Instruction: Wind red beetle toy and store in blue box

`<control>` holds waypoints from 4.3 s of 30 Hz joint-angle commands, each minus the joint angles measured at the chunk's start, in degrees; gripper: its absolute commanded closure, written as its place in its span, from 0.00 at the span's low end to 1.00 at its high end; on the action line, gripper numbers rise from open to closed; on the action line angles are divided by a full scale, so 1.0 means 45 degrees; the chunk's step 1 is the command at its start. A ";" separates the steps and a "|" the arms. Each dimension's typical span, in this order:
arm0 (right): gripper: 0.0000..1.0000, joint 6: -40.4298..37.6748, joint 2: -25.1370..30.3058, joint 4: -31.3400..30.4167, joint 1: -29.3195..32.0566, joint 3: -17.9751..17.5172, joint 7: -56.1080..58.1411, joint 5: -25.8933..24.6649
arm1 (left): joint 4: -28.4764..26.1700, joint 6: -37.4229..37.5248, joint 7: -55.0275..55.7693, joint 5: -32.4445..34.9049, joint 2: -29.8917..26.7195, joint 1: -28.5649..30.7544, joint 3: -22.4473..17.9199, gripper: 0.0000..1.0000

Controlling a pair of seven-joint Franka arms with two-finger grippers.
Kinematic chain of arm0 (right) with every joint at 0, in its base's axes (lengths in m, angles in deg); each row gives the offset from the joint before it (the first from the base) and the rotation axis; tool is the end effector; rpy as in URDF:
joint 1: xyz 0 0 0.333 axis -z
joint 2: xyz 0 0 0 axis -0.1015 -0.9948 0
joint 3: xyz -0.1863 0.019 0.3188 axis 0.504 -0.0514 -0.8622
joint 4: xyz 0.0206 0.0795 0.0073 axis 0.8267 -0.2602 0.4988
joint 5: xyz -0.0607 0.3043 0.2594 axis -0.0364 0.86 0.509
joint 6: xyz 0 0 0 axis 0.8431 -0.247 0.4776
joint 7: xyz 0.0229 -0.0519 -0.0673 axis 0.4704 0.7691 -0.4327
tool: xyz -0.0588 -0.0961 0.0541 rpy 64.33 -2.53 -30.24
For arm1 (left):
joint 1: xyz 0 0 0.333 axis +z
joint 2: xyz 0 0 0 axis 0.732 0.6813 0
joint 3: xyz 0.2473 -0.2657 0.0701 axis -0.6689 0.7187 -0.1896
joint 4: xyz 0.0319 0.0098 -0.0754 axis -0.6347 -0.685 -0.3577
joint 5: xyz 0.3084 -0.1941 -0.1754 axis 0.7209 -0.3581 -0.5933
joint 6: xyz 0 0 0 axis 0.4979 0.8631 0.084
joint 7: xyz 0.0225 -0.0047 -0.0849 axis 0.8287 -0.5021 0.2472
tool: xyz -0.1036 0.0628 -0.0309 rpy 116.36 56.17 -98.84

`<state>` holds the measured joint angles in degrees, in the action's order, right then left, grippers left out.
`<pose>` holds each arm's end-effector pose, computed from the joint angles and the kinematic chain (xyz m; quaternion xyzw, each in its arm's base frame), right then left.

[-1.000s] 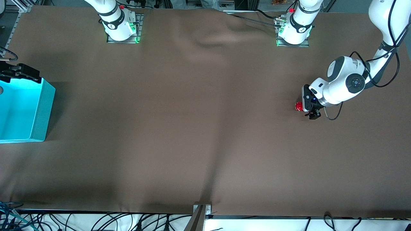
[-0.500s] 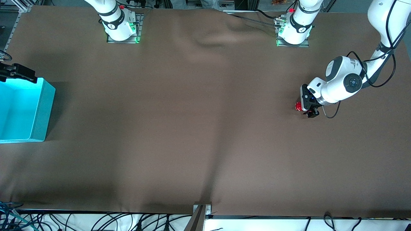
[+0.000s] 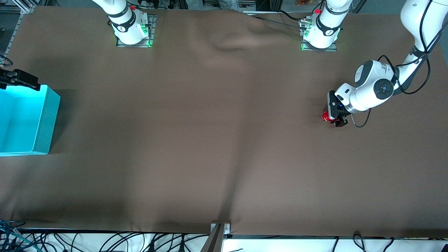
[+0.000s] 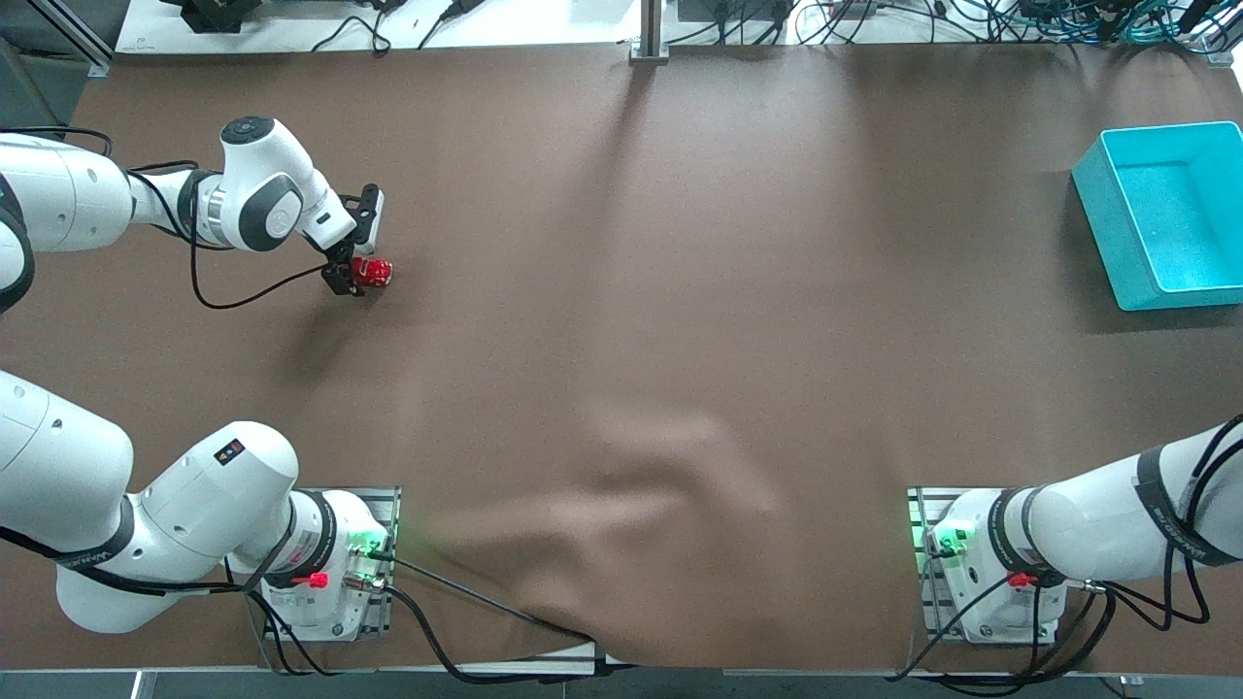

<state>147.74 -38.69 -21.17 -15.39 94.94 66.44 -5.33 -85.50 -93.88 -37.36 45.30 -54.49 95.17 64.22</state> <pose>0.5991 -0.0526 0.6433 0.9973 -0.0005 -0.0587 0.0447 0.5012 0.0305 0.1993 0.7164 -0.6942 -0.0253 0.0642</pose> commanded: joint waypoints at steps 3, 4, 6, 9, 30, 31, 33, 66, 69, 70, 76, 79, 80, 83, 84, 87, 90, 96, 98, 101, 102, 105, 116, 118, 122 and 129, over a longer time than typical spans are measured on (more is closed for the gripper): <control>0.00 -0.0126 0.0057 0.0146 0.0113 0.0101 0.0195 0.0200 | -0.0159 -0.0345 0.0219 0.0657 0.0044 0.0167 0.0026 0.38; 0.00 -0.0126 0.0057 0.0146 0.0113 0.0101 0.0195 0.0200 | -0.0159 -0.0346 0.0199 0.0657 0.0064 0.0167 0.0026 0.49; 0.00 -0.0126 0.0057 0.0146 0.0113 0.0101 0.0195 0.0200 | -0.0159 -0.0346 0.0141 0.0676 0.0123 0.0167 0.0026 0.74; 0.00 -0.0126 0.0057 0.0146 0.0113 0.0101 0.0195 0.0200 | -0.0159 -0.0346 0.0160 0.0676 0.0123 0.0167 0.0007 0.96; 0.00 -0.0126 0.0037 0.0146 0.0093 0.0081 0.0195 0.0200 | -0.0140 -0.1068 -0.0211 0.1770 0.0591 0.0206 -0.0735 1.00; 0.00 -0.0126 0.0037 0.0146 0.0113 0.0081 0.0195 0.0200 | -0.0140 -0.1068 -0.0211 0.1770 0.0591 0.0206 -0.0755 1.00; 0.00 -0.0126 0.0037 0.0146 0.0113 0.0081 0.0195 0.0200 | -0.0140 -0.1068 -0.0231 0.1770 0.0591 0.0225 -0.0794 1.00; 0.00 -0.0126 0.0037 0.0146 0.0093 0.0081 0.0195 0.0200 | 0.0055 -0.1225 -0.0855 0.3976 0.1158 0.2158 -0.1146 1.00; 0.00 -0.0126 0.0037 0.0146 0.0093 0.0081 0.0195 0.0200 | 0.0133 -0.1225 -0.1206 0.4055 0.1216 0.2373 -0.1146 1.00; 0.00 -0.0146 0.0037 0.0146 0.0093 0.0081 0.0195 0.0200 | 0.0153 -0.1225 -0.1285 0.4055 0.1294 0.2470 -0.1146 1.00; 0.00 -0.0146 0.0037 0.0127 0.0093 0.0081 0.0195 0.0200 | 0.0192 -0.1225 -0.1364 0.4309 0.1353 0.2784 -0.1146 1.00; 0.00 -0.0146 0.0037 0.0127 0.0093 0.0081 0.0195 0.0200 | 0.0212 -0.1225 -0.1364 0.4309 0.1353 0.2764 -0.1146 1.00; 0.00 -0.0165 0.0037 0.0127 0.0093 0.0081 0.0195 0.0200 | 0.0212 -0.1225 -0.1364 0.4309 0.1353 0.2745 -0.1146 1.00; 0.00 -0.0146 0.0037 0.0146 0.0093 0.0081 0.0195 0.0200 | 0.0212 -0.1205 -0.1344 0.4290 0.1353 0.2725 -0.1126 1.00; 0.00 -0.0146 0.0037 0.0127 0.0113 0.0081 0.0195 0.0200 | 0.0212 -0.1205 -0.1344 0.4270 0.1353 0.2706 -0.1126 1.00; 0.00 -0.0146 0.0037 0.0127 0.0113 0.0081 0.0195 0.0200 | 0.0231 -0.1205 -0.1325 0.4212 0.1353 0.2686 -0.1126 0.67; 0.00 -0.0146 0.0037 0.0146 0.0113 0.0081 0.0195 0.0200 | 0.0231 -0.1205 -0.1266 0.4133 0.1353 0.2628 -0.1126 0.27; 0.00 -0.0166 0.0037 0.0127 0.0093 0.0081 0.0195 0.0200 | 0.0270 -0.1186 -0.1344 0.4153 0.1295 0.2627 -0.1087 0.00; 0.00 -0.0146 0.0037 0.0127 0.0093 0.0081 0.0195 0.0200 | 0.0270 -0.1185 -0.1344 0.4133 0.1275 0.2627 -0.1048 0.00; 0.00 -0.0146 0.0037 0.0127 0.0093 0.0081 0.0195 0.0200 | 0.0270 -0.1147 -0.1344 0.4114 0.1217 0.2647 -0.1009 0.00; 0.00 -0.0146 0.0037 0.0127 0.0093 0.0081 0.0195 0.0200 | 0.0270 -0.1127 -0.1344 0.4075 0.1197 0.2647 -0.0990 0.00; 0.00 -0.0165 0.0037 0.0127 0.0113 0.0081 0.0195 0.0200 | 0.0270 -0.1127 -0.1344 0.4055 0.1041 0.2647 -0.0951 0.00; 0.00 -0.0146 0.0037 0.0146 0.0093 0.0081 0.0195 0.0200 | 0.0270 -0.1068 -0.1383 0.3840 0.0748 0.2647 -0.0755 0.00; 0.00 -0.0166 0.0037 0.0146 0.0093 0.0081 0.0195 0.0200 | 0.0270 -0.1068 -0.1383 0.3801 0.0593 0.2647 -0.0755 0.00; 0.00 -0.0165 0.0037 0.0146 0.0093 0.0081 0.0195 0.0200 | 0.0270 -0.0699 -0.1383 0.3315 0.0221 0.2725 -0.0367 0.00; 0.00 -0.0146 0.0037 0.0127 0.0093 0.0081 0.0195 0.0200 | 0.0231 -0.0113 -0.1403 0.2456 -0.0677 0.3719 0.1234 0.00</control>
<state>147.67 -38.69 -21.17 -15.21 95.29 66.44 -5.33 -83.73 -97.28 -42.65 60.12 -52.48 108.46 64.32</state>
